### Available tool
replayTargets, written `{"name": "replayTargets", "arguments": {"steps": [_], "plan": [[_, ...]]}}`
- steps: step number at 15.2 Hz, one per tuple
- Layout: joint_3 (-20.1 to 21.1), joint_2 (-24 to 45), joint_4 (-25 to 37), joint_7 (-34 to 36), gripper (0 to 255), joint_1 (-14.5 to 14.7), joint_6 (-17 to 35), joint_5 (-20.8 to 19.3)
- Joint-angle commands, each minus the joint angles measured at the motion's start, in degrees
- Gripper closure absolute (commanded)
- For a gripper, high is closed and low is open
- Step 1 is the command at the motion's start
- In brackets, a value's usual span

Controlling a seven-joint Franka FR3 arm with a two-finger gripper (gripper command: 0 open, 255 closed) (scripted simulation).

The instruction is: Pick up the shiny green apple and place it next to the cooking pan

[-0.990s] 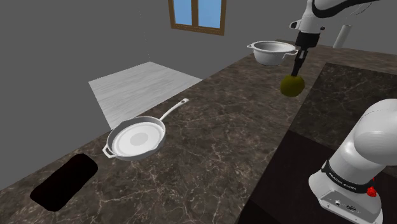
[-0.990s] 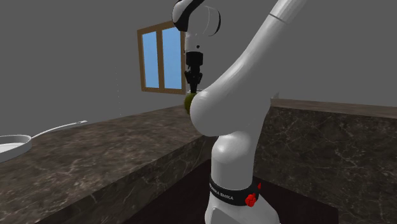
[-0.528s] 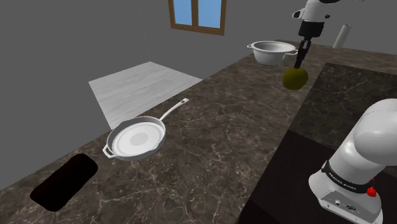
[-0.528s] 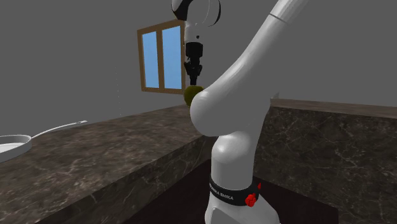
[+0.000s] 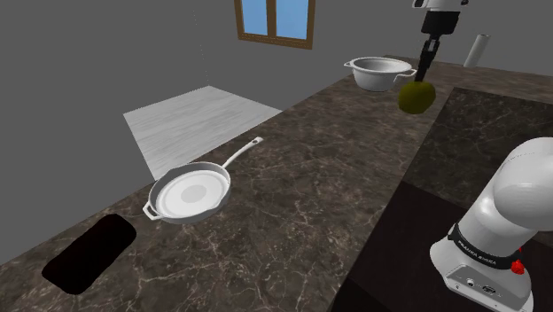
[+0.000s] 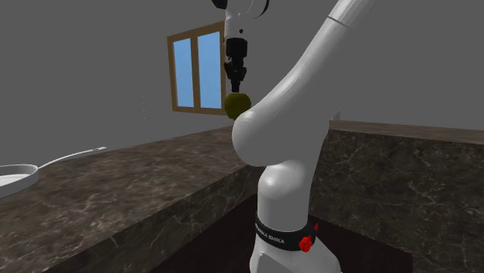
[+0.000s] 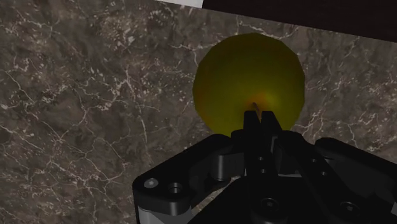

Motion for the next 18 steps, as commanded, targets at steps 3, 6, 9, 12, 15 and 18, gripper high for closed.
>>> {"name": "replayTargets", "arguments": {"steps": [3, 6, 9, 12, 15, 18], "plan": [[0.3, 0.7, 3.6, -0.1, 255, 0.3, -2.9, 0.4], [2.2, 4.4, 5.6, 2.7, 255, 2.0, -1.5, 2.5], [3.9, 8.5, 8.2, 5.3, 255, 3.7, -0.3, 4.5], [5.4, 12.8, 11.5, 7.7, 255, 5.2, 0.7, 6.4], [6.8, 17.5, 15.4, 10.0, 255, 6.7, 1.4, 8.1], [8.1, 22.4, 19.9, 12.1, 255, 8.0, 1.7, 9.6]]}}
